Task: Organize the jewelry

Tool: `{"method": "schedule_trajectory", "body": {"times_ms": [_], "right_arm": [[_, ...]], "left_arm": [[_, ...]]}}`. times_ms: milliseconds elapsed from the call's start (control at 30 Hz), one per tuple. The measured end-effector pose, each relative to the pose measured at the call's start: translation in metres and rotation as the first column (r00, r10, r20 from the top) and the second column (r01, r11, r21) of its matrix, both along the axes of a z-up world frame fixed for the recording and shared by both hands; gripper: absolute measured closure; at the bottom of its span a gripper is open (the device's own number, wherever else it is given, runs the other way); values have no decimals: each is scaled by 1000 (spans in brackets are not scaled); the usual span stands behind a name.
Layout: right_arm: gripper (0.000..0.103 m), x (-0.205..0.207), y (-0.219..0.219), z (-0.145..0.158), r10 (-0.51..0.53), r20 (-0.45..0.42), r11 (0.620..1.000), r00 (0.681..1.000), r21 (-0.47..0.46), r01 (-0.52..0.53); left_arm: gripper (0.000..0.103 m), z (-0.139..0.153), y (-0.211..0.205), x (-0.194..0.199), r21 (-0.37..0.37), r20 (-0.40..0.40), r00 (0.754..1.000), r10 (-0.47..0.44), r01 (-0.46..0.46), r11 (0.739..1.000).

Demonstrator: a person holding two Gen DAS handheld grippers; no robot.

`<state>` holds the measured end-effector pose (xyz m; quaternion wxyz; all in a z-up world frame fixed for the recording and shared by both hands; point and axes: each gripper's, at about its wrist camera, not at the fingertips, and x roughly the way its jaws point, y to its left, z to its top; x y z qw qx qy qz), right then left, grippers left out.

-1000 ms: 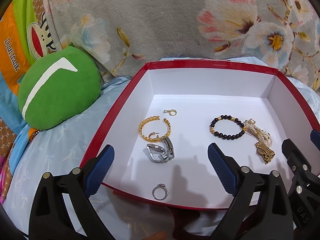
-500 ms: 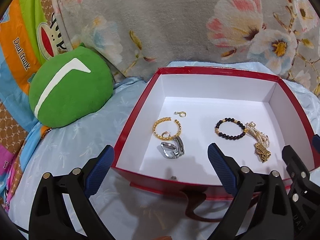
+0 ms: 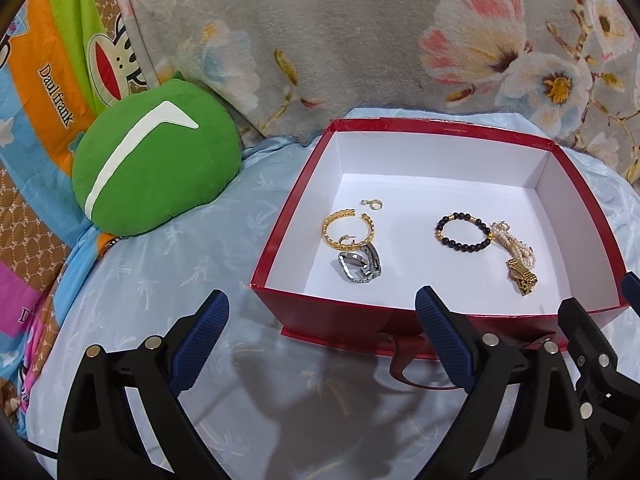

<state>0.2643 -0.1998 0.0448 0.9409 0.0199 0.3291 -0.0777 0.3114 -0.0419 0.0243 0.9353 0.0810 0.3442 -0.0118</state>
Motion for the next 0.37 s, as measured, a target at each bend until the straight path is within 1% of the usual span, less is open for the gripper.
{"method": "schedule_trajectory", "body": {"times_ms": [200, 367], "right_arm": [[25, 1, -3, -2, -4, -12, 1000, 1000, 13, 4], [25, 3, -4, -2, -3, -10, 1000, 1000, 14, 3]], "left_arm": [[11, -6, -5, 1, 17, -11, 1000, -9, 9, 1000], [11, -6, -4, 2, -3, -22, 1000, -20, 20, 1000]]}}
